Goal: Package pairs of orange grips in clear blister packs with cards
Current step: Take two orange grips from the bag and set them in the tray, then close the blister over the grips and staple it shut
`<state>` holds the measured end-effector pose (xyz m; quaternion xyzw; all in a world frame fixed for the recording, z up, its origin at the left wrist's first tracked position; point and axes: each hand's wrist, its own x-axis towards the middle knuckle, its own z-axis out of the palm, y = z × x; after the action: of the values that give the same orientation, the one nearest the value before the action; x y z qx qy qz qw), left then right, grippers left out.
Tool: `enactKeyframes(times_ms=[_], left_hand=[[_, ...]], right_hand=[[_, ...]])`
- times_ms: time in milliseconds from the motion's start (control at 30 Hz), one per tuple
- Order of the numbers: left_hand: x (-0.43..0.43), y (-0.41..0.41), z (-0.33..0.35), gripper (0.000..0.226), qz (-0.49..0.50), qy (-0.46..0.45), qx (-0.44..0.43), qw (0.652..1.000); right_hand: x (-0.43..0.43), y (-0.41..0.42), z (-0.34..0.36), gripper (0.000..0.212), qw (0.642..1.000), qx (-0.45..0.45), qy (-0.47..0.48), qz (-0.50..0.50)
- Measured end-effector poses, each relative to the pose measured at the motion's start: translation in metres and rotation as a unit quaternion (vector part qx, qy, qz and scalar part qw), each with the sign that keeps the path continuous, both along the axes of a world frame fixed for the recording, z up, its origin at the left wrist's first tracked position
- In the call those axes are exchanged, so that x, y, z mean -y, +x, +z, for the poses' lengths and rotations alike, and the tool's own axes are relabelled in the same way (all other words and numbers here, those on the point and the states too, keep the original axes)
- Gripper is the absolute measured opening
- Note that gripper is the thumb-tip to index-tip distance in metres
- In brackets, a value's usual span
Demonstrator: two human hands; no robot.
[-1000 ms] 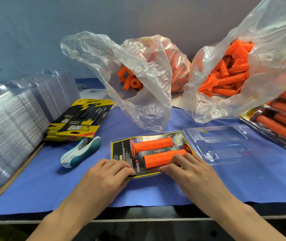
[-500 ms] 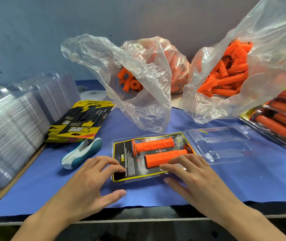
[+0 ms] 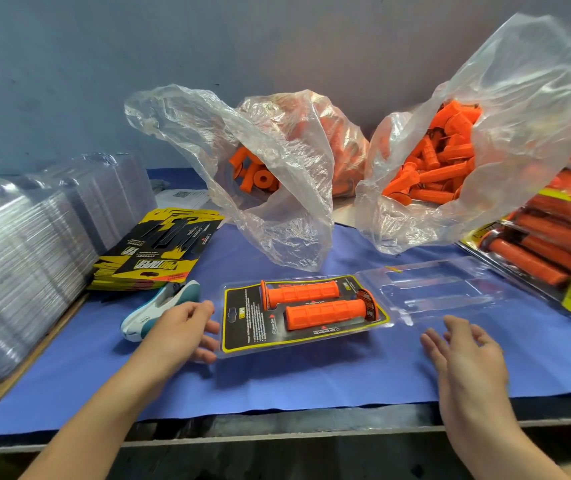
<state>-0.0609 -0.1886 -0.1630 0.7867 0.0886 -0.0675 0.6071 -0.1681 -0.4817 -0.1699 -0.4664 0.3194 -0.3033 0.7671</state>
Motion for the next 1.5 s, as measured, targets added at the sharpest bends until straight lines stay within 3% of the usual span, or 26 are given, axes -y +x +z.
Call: enactKeyframes(times_ms=[100,233,433,600,733,900,1000,1200,1300,1500], left_hand=[[0.005,0.000,0.002,0.023,-0.010,-0.020,-0.025,0.999],[0.008,-0.002,0.004,0.028,-0.043,-0.016,-0.036,0.998],[0.007,-0.001,0.004,0.026,-0.048,-0.013,-0.036,0.998],[0.002,0.000,0.000,0.023,-0.045,-0.010,-0.032,0.998],[0.002,0.001,-0.001,0.023,-0.047,-0.007,-0.028,0.998],[0.002,0.001,-0.002,0.021,-0.050,-0.004,-0.030,0.998],[0.002,0.001,-0.003,0.020,-0.050,-0.007,-0.030,0.998],[0.002,0.001,-0.002,0.019,-0.046,-0.003,-0.027,0.999],[0.002,0.000,-0.001,0.019,-0.060,-0.003,-0.031,0.998],[0.000,0.000,-0.002,0.014,-0.061,-0.011,-0.024,0.998]], right_hand=[[0.008,0.009,0.005,0.056,0.996,0.008,0.074,0.038],[0.015,0.023,0.003,0.044,0.995,0.007,0.080,0.062],[0.014,0.024,-0.009,0.010,0.999,-0.007,-0.006,0.047],[0.005,0.012,-0.014,0.015,0.996,0.023,-0.087,0.019],[-0.007,0.006,-0.007,0.015,0.977,0.046,-0.208,0.018],[-0.022,0.000,-0.002,0.009,0.931,0.053,-0.355,0.067],[-0.027,-0.001,-0.005,0.011,0.886,0.054,-0.450,0.096],[-0.030,-0.001,-0.019,0.021,0.737,0.033,-0.665,0.115],[-0.029,0.001,-0.026,0.015,0.661,0.016,-0.745,0.093],[-0.028,0.003,-0.032,0.021,0.627,0.011,-0.774,0.088]])
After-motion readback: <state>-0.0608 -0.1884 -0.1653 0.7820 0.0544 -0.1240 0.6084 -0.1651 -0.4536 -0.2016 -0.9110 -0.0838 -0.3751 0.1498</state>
